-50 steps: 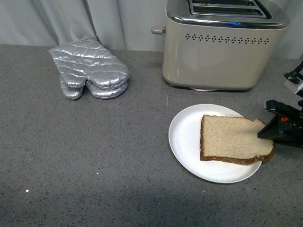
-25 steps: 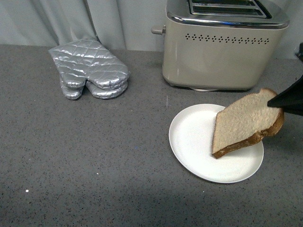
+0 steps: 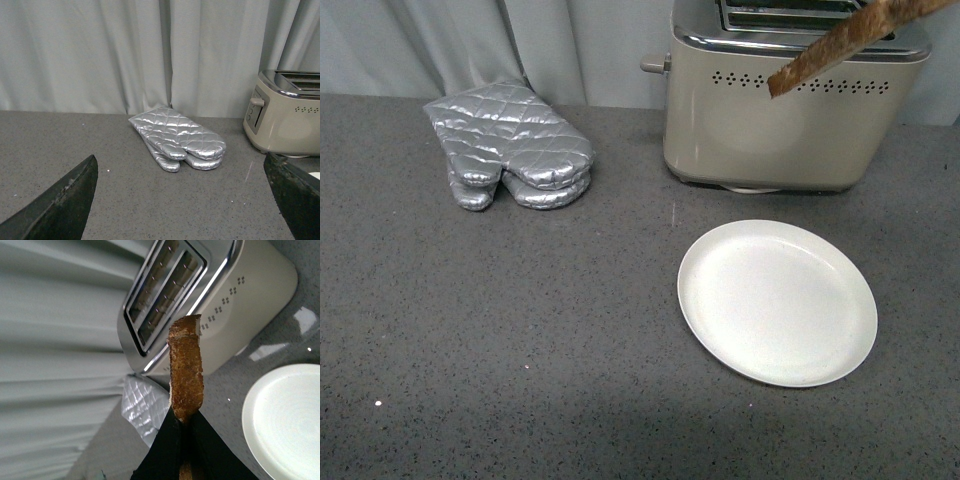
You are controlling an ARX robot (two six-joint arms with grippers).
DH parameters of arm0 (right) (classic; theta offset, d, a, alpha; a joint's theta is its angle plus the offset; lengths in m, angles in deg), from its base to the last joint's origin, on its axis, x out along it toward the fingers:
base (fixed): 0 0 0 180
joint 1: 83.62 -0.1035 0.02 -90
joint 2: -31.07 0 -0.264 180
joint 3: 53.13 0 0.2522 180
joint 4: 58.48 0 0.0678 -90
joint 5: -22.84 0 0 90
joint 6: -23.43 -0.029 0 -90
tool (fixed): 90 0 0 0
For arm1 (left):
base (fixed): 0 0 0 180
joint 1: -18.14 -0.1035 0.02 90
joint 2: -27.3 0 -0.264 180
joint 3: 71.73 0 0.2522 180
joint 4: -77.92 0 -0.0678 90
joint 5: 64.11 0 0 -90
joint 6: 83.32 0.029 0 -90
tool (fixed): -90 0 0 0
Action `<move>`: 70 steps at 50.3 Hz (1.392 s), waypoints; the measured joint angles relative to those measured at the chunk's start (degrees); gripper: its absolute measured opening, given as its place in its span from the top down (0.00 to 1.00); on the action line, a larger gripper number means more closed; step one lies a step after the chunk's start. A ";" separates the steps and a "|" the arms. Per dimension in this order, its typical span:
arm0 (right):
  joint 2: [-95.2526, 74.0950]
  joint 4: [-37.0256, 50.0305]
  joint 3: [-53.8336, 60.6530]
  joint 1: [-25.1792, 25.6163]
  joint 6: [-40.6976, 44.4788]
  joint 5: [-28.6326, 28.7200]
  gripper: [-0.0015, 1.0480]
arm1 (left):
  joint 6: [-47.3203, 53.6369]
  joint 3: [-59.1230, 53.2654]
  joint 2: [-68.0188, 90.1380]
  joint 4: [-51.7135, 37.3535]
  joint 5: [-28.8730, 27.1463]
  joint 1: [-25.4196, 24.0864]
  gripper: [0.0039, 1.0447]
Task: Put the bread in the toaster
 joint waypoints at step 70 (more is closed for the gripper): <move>-28.48 -16.66 -33.90 -1.90 -22.21 -12.74 0.99 | 0.00 0.00 0.00 0.02 0.00 0.00 0.06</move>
